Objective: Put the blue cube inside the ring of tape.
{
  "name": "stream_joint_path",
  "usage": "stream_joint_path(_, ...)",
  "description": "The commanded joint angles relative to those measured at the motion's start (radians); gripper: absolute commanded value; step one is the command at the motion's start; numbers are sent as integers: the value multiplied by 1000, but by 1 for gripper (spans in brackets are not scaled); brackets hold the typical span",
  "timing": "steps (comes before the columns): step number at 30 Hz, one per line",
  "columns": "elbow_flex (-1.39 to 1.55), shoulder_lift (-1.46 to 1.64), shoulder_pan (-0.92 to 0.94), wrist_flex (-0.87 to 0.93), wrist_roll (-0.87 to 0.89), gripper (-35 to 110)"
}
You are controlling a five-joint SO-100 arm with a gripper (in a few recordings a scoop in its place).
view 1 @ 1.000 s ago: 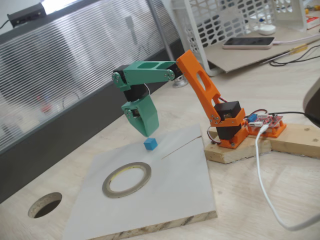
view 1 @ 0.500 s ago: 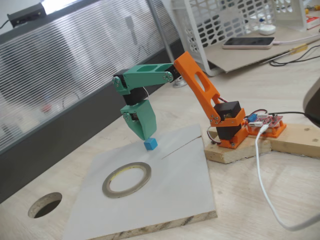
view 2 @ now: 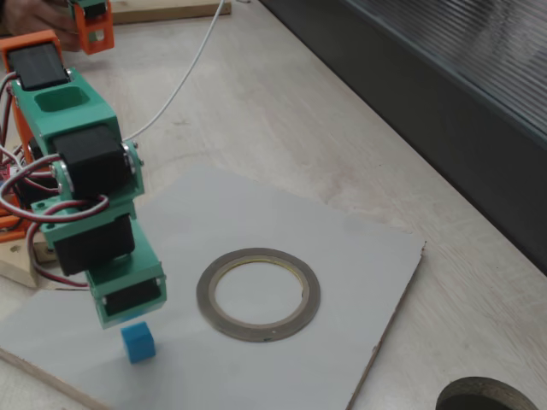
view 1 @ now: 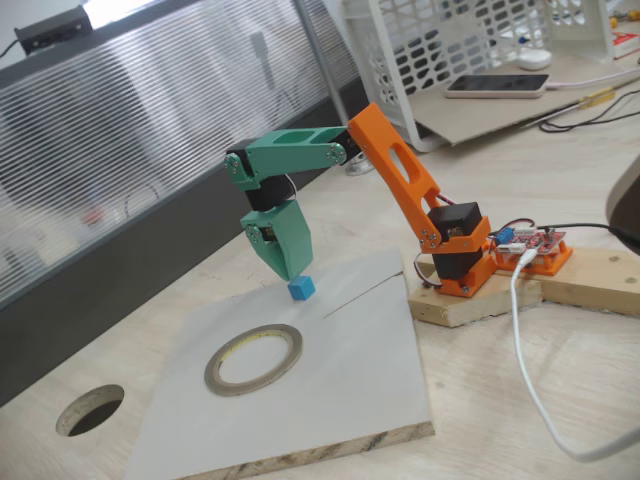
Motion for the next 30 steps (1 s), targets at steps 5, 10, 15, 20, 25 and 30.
stream_joint_path(5,-14,29,3,11,12,0)
stream_joint_path(10,-12,29,2,20,12,0)
stream_joint_path(15,-5,29,2,20,5,1)
stream_joint_path(20,-5,29,2,20,5,1)
stream_joint_path(25,-9,29,3,20,5,1)
stream_joint_path(30,-9,29,8,21,5,13)
